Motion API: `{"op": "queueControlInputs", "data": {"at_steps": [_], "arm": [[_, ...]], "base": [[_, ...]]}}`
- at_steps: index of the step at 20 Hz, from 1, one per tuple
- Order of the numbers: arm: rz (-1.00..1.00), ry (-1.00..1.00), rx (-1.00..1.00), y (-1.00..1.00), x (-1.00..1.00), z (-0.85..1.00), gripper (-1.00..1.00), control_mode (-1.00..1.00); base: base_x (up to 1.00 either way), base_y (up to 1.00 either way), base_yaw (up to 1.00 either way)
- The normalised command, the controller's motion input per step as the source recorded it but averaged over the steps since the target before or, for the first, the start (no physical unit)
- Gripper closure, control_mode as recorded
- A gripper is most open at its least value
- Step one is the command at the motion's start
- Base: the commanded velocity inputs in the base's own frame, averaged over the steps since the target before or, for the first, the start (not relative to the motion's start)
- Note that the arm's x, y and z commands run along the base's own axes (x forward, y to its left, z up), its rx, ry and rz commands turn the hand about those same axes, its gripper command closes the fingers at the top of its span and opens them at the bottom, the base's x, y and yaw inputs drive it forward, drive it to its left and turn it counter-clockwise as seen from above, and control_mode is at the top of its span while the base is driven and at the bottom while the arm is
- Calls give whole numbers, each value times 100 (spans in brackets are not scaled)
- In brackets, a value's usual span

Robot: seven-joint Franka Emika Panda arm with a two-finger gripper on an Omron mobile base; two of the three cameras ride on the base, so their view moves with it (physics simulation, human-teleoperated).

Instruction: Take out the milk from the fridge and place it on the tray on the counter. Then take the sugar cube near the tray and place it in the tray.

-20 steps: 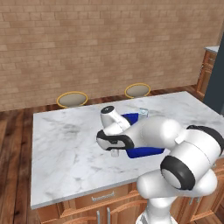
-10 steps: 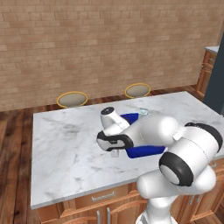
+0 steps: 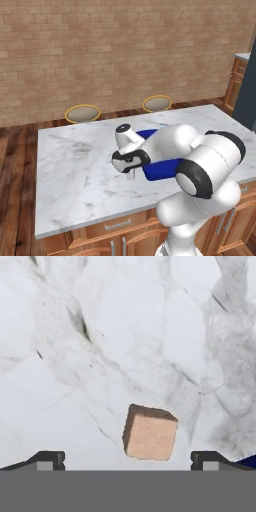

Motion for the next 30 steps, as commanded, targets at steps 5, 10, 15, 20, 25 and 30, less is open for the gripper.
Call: {"op": "queueControlInputs", "data": {"at_steps": [5,10,15,20,25,30], "arm": [[0,0,0,1,29,-10,-100,-100],[0,0,0,3,12,-8,-100,-100],[0,0,0,9,3,-12,-100,-100],[0,0,0,6,0,-12,100,-100],[0,0,0,0,0,-7,100,-100],[0,0,0,0,0,0,100,-100]], "base": [[0,0,0],[0,0,0],[0,0,0],[0,0,0],[0,0,0],[0,0,0]]}}
